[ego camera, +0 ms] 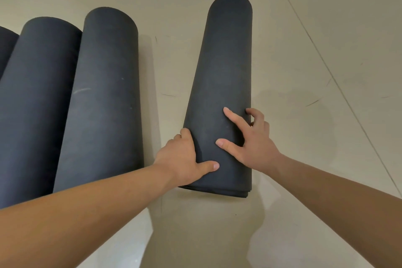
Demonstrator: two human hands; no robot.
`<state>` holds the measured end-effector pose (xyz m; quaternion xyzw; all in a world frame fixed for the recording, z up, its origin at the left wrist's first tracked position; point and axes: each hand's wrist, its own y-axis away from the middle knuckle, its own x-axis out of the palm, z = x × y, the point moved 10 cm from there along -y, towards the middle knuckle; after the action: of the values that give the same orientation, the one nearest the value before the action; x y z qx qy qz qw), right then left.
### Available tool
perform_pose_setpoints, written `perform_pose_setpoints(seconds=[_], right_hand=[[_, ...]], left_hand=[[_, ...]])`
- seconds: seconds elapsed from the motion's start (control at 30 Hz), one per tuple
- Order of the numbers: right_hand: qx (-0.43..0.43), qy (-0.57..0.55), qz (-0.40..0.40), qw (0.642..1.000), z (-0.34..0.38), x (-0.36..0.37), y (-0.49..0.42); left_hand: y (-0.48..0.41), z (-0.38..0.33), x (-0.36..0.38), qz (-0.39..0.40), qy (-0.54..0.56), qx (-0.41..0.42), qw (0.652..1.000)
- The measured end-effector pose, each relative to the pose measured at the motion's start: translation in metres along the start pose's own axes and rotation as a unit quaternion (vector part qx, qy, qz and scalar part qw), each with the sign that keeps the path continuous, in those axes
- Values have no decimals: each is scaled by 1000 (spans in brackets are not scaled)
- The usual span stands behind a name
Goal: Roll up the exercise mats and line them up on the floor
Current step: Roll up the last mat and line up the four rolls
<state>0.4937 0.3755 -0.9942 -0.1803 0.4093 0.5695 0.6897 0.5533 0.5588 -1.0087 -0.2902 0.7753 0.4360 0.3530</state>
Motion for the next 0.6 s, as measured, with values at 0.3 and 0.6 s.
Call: perform_pose_setpoints(seconds=[0.3, 0.6], right_hand=[[152, -308, 97, 934, -16, 12, 16], [74, -241, 205, 946, 20, 22, 10]], left_hand=[[18, 5, -13, 36, 184, -29, 982], [73, 33, 26, 70, 379, -135, 913]])
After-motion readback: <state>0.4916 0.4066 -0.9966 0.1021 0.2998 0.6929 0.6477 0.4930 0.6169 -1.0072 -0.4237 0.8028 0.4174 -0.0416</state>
